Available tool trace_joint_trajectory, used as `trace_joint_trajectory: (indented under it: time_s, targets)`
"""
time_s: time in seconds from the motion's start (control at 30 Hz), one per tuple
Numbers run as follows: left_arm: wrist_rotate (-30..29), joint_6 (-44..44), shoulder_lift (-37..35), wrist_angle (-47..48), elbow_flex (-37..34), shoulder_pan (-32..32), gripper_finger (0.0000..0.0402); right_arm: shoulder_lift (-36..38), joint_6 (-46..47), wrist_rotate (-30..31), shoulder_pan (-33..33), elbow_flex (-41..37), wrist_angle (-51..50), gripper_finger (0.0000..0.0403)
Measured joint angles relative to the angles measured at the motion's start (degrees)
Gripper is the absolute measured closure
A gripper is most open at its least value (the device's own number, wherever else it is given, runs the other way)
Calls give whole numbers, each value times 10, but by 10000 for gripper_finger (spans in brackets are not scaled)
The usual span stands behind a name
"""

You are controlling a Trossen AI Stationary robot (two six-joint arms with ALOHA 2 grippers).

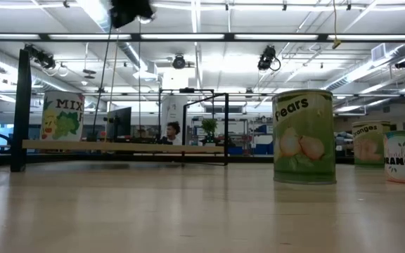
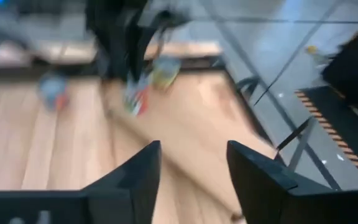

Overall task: Pick and place cans onto a shelf
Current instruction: Put the top canned pears on the shelf

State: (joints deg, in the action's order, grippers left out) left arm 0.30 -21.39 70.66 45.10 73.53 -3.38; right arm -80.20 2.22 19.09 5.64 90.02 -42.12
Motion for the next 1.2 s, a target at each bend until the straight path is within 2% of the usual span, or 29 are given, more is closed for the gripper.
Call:
trace_joint_trajectory:
  time_s: [0.2,0.33,0.43,0.53,0.67,0.8,1.03,1.2]
  targets:
    - [-7,-9,24,-261,-50,57,247,21,-2,-100,32,0,-198,126]
    - [5,16,74,-353,-56,101,172,34,48,-138,73,0,-313,87]
    - [28,41,133,-415,-53,124,118,30,103,-138,113,-4,-357,70]
    - [40,66,189,-482,-52,135,75,21,197,-141,147,-4,-363,63]
    - [39,100,261,-555,-48,139,47,23,309,-161,193,-4,-386,62]
    - [36,116,320,-571,0,139,44,29,351,-153,235,-4,-423,62]
    - [27,187,412,-473,115,128,44,30,396,-131,258,-4,-434,63]
    - [42,205,465,-432,152,113,44,30,416,-122,270,-4,-439,63]
